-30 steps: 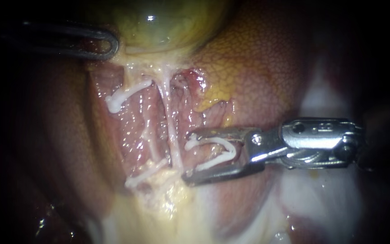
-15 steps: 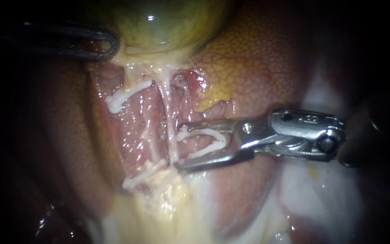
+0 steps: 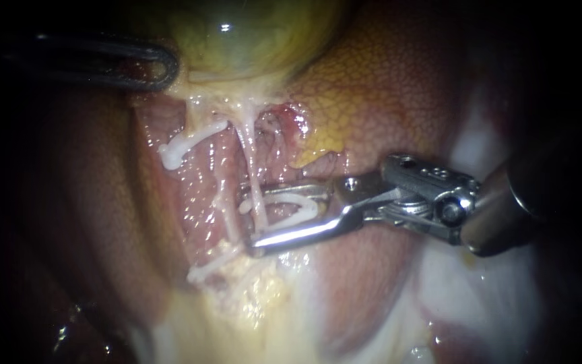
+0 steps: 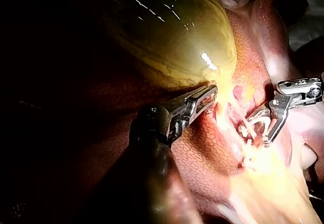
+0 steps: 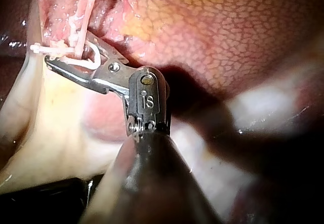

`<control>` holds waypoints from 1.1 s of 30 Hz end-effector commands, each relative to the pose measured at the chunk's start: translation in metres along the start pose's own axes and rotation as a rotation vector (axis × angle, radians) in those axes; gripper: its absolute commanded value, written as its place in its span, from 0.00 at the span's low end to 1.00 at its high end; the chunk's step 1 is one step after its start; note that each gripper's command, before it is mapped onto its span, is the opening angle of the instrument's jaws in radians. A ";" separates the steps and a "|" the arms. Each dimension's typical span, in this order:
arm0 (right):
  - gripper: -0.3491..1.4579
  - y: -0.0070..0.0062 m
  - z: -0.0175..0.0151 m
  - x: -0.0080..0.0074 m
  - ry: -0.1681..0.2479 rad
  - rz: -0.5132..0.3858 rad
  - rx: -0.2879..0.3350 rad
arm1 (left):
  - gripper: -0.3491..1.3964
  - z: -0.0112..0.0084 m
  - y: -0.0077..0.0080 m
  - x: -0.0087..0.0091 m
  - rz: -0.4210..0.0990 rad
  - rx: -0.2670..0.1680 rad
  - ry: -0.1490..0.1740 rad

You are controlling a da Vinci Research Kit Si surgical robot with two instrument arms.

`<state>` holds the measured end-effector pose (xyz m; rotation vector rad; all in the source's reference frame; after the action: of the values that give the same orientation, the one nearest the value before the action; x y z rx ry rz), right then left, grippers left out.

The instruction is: Clipping first clip right tube

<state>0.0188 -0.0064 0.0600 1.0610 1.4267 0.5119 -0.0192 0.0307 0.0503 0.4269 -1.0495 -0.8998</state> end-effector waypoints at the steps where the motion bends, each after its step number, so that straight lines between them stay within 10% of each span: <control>1: 0.45 -0.0003 0.0001 0.0001 0.003 -0.002 0.014 | 0.00 0.0000 0.0000 0.0000 0.000 0.000 0.000; 15: 0.40 -0.0017 0.0018 0.0011 0.012 0.004 0.067 | 0.00 0.0000 0.0000 0.0000 0.000 0.000 0.000; 33: 0.08 -0.0024 0.0018 0.0015 0.013 0.007 0.070 | 0.00 -0.0001 0.0000 0.0000 0.000 0.000 0.000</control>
<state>0.0199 -0.0068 0.0568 1.1205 1.4614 0.4786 -0.0191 0.0307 0.0503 0.4266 -1.0487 -0.9004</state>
